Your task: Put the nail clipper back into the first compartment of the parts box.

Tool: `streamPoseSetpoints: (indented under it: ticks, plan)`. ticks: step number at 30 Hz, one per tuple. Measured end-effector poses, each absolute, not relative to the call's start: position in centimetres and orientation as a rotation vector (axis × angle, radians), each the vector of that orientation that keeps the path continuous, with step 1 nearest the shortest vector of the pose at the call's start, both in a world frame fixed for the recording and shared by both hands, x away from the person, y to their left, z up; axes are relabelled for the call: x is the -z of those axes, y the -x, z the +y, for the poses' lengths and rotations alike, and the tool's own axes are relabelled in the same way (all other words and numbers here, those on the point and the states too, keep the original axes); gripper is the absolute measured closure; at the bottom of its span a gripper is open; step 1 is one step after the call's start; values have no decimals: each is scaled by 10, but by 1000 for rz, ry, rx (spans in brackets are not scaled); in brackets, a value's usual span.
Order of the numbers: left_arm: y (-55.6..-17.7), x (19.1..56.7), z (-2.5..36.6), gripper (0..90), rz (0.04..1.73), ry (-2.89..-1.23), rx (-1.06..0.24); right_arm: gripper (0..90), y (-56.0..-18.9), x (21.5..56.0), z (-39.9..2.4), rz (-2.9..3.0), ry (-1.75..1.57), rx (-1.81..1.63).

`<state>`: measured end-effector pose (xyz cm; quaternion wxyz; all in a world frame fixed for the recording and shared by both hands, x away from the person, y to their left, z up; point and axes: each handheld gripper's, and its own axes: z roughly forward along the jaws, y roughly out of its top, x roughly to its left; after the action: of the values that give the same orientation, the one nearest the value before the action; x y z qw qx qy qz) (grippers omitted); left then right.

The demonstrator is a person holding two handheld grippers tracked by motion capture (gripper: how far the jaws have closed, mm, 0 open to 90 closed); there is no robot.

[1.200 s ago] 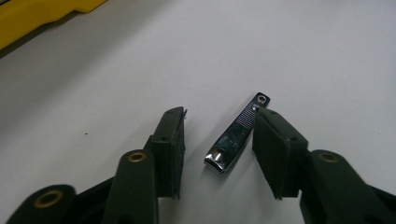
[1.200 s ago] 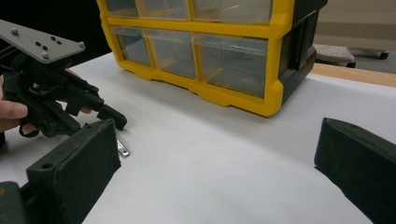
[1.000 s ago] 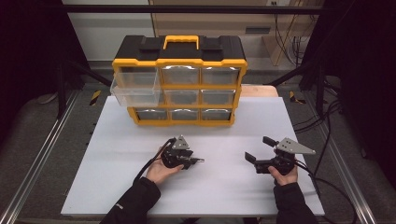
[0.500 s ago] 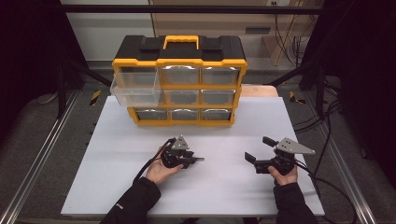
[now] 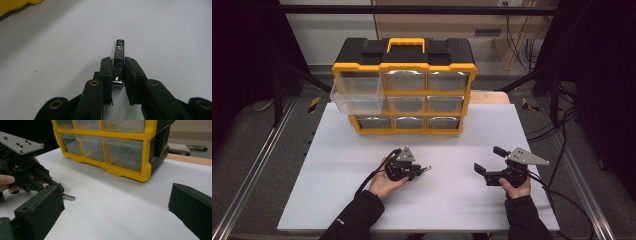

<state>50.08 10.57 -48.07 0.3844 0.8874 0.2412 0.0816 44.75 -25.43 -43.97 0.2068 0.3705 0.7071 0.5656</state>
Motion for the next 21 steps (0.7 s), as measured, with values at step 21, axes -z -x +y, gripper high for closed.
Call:
streamPoseSetpoints:
  ticks: [21]
  plan:
    - [-499,481,102,778,659,-2250,-214,3,-448,440,-254,1973,-1033,-1574]
